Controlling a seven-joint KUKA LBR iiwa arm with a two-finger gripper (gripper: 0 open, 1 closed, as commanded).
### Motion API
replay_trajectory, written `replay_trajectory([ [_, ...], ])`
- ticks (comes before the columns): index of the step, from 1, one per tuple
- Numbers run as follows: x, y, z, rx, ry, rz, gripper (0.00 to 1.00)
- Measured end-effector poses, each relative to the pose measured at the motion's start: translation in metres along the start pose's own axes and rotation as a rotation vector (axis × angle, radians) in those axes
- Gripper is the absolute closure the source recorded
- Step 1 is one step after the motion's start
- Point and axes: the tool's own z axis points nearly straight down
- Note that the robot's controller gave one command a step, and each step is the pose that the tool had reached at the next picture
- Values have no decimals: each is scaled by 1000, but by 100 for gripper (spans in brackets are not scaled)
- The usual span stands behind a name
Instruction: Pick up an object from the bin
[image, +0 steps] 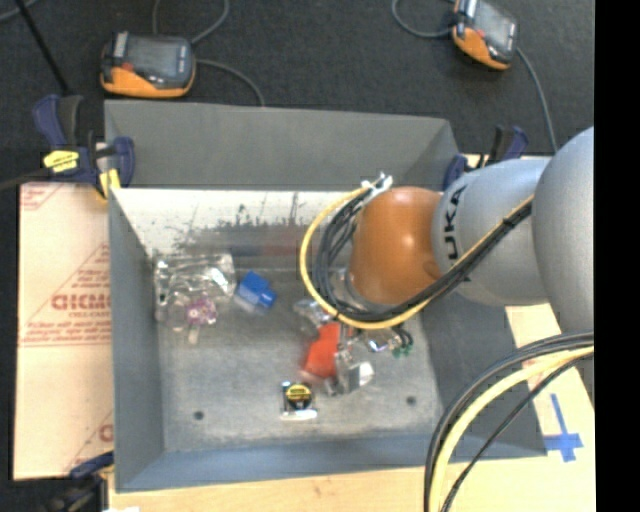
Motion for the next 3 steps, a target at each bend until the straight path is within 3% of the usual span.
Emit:
replay_trajectory([
  [1,3,-1,1,0,6,-2,100],
  [2,41,-14,-90,3,1,68,100],
  [3,-28,-83,-139,6,-2,52,100],
])
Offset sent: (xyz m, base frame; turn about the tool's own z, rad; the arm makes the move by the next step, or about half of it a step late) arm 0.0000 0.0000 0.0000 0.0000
